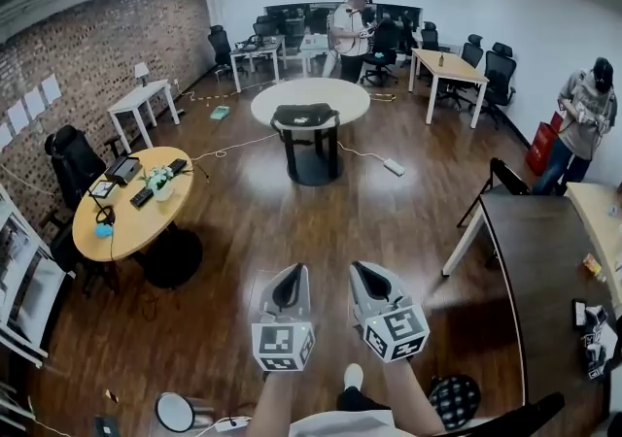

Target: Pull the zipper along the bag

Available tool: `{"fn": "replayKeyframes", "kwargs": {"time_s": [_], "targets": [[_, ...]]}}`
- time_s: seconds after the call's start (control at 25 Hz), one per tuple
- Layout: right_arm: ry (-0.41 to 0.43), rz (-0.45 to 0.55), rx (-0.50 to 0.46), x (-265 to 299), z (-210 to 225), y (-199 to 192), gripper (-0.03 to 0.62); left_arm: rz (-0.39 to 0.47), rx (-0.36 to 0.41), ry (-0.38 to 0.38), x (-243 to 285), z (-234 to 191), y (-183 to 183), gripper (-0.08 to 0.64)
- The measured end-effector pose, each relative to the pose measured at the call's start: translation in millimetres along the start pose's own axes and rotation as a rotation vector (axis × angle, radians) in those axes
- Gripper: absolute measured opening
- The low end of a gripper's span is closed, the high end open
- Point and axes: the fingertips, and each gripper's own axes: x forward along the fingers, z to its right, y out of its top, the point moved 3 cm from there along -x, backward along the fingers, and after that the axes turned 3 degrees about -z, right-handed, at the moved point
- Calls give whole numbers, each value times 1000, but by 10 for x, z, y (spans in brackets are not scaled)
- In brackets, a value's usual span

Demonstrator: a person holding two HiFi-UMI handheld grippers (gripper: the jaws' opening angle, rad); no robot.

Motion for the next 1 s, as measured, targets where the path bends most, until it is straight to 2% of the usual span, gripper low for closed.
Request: {"fn": "replayKeyframes", "kwargs": {"time_s": [0.2,0.32,0.52,0.72,1.0], "targets": [[20,89,-56,649,787,400,-14,56,32,-26,1094,61,233,15],[7,111,-42,889,1288,467,-14,64,61,-40,1622,160,234,15],[8,59,53,1291,1838,190,-14,16,67,-34,2256,63,38,15],[22,37,59,1747,2155,47,-14,-8,49,-51,2919,-106,-92,15],[-38,-18,20,2771,2941,-125,-14,-7,0,-113,4229,-507,-333,15]]}}
